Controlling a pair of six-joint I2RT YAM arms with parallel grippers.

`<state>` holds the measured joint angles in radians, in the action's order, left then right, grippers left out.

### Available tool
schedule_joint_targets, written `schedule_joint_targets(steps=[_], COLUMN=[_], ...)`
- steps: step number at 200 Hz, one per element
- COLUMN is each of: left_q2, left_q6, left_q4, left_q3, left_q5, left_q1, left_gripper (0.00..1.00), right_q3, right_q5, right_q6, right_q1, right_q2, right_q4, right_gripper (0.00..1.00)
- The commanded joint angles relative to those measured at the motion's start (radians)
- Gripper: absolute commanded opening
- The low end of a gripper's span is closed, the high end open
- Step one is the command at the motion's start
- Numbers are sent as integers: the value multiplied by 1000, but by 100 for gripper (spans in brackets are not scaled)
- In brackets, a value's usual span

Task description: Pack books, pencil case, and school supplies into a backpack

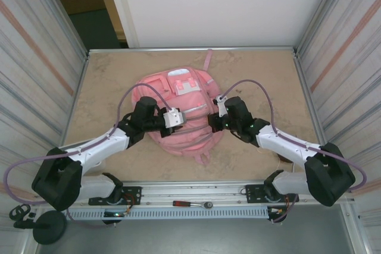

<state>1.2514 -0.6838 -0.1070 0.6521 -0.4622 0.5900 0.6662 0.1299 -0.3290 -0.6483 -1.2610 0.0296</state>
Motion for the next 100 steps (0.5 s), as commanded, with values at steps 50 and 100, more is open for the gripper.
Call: schedule_joint_targets(steps=[50, 100], left_q2=[-39, 101], left_q6=[5, -37], left_q4=[125, 180], left_q3=[86, 200], left_q5=[259, 289], left_q1=[123, 183], left_gripper=[59, 42], right_q3=[-5, 1], right_q5=[42, 44], right_q6=[-5, 7], right_q1=[-66, -123], right_q2=[27, 69], right_q4=[117, 113], right_gripper=[0, 0])
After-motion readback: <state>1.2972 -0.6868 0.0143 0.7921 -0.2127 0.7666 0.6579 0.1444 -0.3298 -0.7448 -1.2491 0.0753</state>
